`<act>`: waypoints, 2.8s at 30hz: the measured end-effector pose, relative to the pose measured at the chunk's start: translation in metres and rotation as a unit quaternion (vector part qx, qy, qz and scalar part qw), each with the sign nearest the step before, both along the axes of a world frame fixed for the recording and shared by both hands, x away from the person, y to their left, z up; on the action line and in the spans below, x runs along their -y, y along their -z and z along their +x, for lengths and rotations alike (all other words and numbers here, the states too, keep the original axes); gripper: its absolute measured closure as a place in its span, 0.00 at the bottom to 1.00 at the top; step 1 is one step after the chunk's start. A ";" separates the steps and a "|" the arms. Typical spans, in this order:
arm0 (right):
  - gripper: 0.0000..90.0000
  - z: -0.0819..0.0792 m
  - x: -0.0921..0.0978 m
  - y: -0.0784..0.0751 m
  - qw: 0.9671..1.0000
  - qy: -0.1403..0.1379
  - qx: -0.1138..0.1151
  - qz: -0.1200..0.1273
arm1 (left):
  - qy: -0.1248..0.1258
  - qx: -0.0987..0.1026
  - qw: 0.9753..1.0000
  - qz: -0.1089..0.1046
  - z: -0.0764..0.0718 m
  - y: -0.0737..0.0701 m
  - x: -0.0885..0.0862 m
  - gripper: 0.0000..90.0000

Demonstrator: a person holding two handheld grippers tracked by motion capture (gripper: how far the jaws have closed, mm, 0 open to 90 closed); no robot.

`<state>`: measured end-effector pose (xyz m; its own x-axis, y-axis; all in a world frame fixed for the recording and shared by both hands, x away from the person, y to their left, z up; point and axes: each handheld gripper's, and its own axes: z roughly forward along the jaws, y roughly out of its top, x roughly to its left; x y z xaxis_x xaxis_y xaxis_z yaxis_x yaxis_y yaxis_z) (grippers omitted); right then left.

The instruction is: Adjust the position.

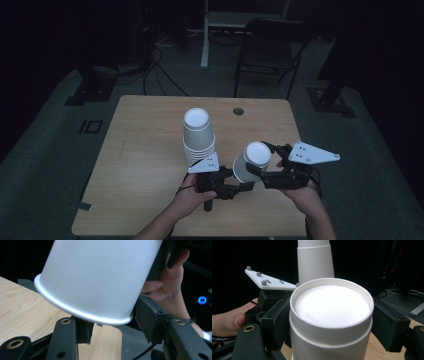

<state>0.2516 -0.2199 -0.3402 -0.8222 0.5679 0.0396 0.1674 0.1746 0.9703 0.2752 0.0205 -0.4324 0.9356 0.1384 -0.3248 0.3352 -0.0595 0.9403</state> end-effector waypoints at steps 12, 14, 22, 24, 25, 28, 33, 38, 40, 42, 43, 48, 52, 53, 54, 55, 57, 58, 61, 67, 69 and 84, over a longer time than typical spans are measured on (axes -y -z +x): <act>0.25 -0.005 0.012 0.004 0.999 -0.027 -0.016 0.018 | 0.022 0.070 0.997 0.024 -0.008 -0.006 -0.007 0.90; 0.25 -0.002 0.013 0.006 0.999 -0.028 -0.025 0.008 | 0.022 0.085 0.996 0.032 -0.009 -0.004 -0.005 0.91; 0.25 0.003 0.013 0.009 0.998 -0.040 -0.050 0.012 | 0.038 0.068 0.996 0.034 -0.009 -0.003 -0.007 0.93; 0.24 0.004 0.012 0.008 0.998 -0.039 -0.048 0.008 | 0.048 0.069 0.995 0.047 -0.010 -0.003 -0.006 0.93; 0.24 0.004 0.012 0.007 0.998 -0.039 -0.047 0.011 | 0.041 0.070 0.996 0.044 -0.010 -0.002 -0.006 0.93; 0.23 0.005 0.010 0.006 0.998 -0.037 -0.044 -0.001 | 0.046 0.067 0.995 0.050 -0.010 0.000 -0.004 0.93; 0.29 0.003 0.011 0.009 0.999 -0.029 -0.040 0.010 | 0.043 0.060 0.996 0.049 -0.010 -0.003 -0.006 0.92; 0.29 0.000 0.016 0.012 0.999 -0.026 -0.041 0.009 | 0.036 0.070 0.995 0.055 -0.010 -0.001 -0.005 0.91; 0.29 -0.001 0.018 0.013 0.999 -0.027 -0.044 0.005 | 0.034 0.076 0.994 0.064 -0.011 -0.001 -0.005 0.90; 0.29 -0.002 0.020 0.015 0.998 -0.026 -0.049 0.005 | 0.038 0.073 0.994 0.068 -0.011 0.000 -0.004 0.90; 0.29 -0.003 0.021 0.016 0.998 -0.027 -0.049 0.005 | 0.038 0.073 0.994 0.068 -0.011 0.000 -0.004 0.90; 0.30 -0.004 0.028 0.020 0.998 -0.029 -0.060 0.012 | 0.036 0.061 0.996 0.058 -0.008 -0.001 -0.006 0.87; 0.30 -0.006 0.031 0.023 0.998 -0.029 -0.062 0.012 | 0.040 0.060 0.996 0.055 -0.008 -0.002 -0.006 0.86; 0.30 -0.006 0.032 0.024 0.997 -0.030 -0.065 0.014 | 0.041 0.060 0.996 0.057 -0.008 -0.002 -0.006 0.86; 0.30 -0.007 0.032 0.024 0.997 -0.032 -0.066 0.014 | 0.041 0.060 0.996 0.057 -0.008 -0.002 -0.006 0.86; 0.30 -0.007 0.034 0.025 0.997 -0.031 -0.068 0.016 | 0.039 0.064 0.996 0.058 -0.008 -0.003 -0.007 0.86; 0.30 -0.007 0.035 0.026 0.997 -0.034 -0.070 0.019 | 0.040 0.070 0.995 0.058 -0.009 -0.004 -0.007 0.86; 0.30 -0.007 0.036 0.027 0.997 -0.034 -0.072 0.020 | 0.042 0.069 0.995 0.057 -0.009 -0.005 -0.007 0.86; 0.30 -0.008 0.039 0.029 0.996 -0.036 -0.077 0.023 | 0.039 0.069 0.995 0.051 -0.009 -0.008 -0.010 0.86; 0.40 -0.010 0.040 0.043 0.995 -0.037 -0.094 -0.002 | 0.017 0.080 0.996 0.047 -0.004 -0.015 -0.017 0.96; 0.38 -0.009 0.037 0.048 0.995 -0.035 -0.098 -0.012 | 0.023 0.078 0.994 0.070 -0.005 -0.014 -0.015 0.96; 0.19 -0.005 0.017 0.070 0.990 -0.038 -0.111 -0.073 | 0.029 0.052 0.994 0.091 -0.007 -0.021 -0.006 0.94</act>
